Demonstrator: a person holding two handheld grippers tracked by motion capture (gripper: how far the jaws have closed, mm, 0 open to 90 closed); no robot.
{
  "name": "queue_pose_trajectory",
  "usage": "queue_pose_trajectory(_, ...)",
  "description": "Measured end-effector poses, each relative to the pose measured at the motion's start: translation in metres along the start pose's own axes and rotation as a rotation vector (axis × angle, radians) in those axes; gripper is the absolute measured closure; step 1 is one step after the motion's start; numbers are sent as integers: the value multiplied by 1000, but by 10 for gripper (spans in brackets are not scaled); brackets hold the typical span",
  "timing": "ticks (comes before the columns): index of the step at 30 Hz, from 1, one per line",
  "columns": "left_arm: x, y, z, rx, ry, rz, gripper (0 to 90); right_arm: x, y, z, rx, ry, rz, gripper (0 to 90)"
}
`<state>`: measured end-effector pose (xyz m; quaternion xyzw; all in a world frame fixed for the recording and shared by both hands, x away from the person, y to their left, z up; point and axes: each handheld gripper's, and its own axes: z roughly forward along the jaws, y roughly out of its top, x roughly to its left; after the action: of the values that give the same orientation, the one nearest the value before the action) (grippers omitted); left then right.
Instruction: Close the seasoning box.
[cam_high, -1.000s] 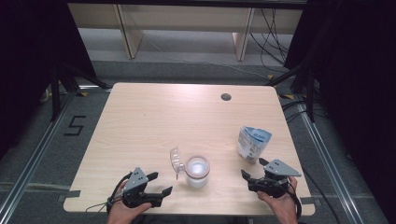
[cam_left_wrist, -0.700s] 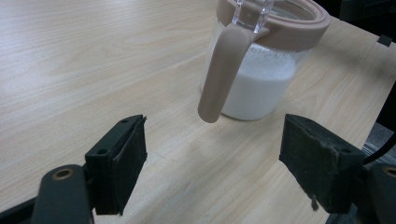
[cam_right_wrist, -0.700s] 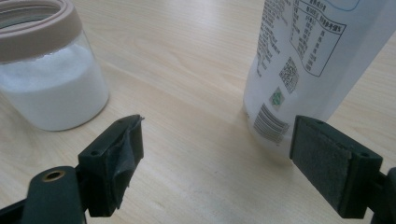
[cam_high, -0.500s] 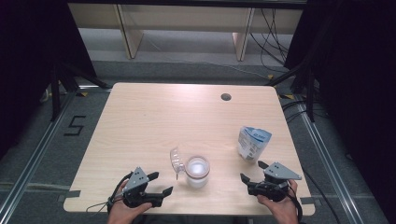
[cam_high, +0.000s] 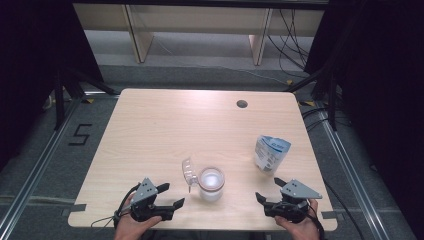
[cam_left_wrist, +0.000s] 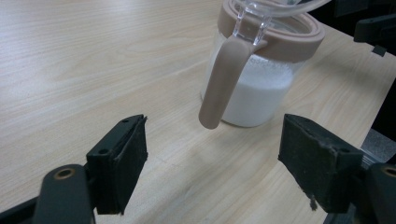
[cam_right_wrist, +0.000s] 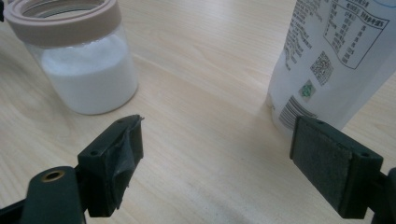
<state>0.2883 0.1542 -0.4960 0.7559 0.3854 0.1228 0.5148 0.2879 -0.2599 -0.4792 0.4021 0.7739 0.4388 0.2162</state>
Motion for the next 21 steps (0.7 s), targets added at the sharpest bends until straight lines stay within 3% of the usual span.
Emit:
queue_pose_trajectory(4,3,4,-2,-4,-11,6,257,0,-2,-2,2,5,-17,182)
queue_pose_trajectory(6,3,7,-3,0,1,-12,288,1,-3,-3,5,13,-23,183)
queue_pose_trajectory(7,3,9,-3,-9,-7,-35,301,2,-4,-3,11,26,-10,183)
queue_pose_trajectory(9,3,12,-5,-11,-25,-46,340,4,-5,-3,14,26,-31,186)
queue_pose_trajectory(12,3,16,-9,-8,-24,-25,393,8,-6,-5,20,27,-46,187)
queue_pose_trajectory(13,3,16,-9,-16,-28,-42,426,10,-7,-4,24,41,-49,188)
queue_pose_trajectory(14,3,18,-10,-15,-33,-22,462,12,-8,-5,30,34,-58,188)
queue_pose_trajectory(16,1,19,-11,-19,-23,-40,512,13,-9,-5,25,30,-87,189)
queue_pose_trajectory(17,3,20,-11,-15,-28,-11,535,15,-9,-7,44,39,-69,189)
queue_pose_trajectory(18,2,21,-11,-16,-22,-19,547,14,-9,-6,23,31,-95,190)
queue_pose_trajectory(19,2,21,-10,-23,-28,-23,563,15,-10,-7,33,40,-79,190)
queue_pose_trajectory(21,1,21,-10,-21,-22,-23,587,15,-10,-8,22,30,-95,191)
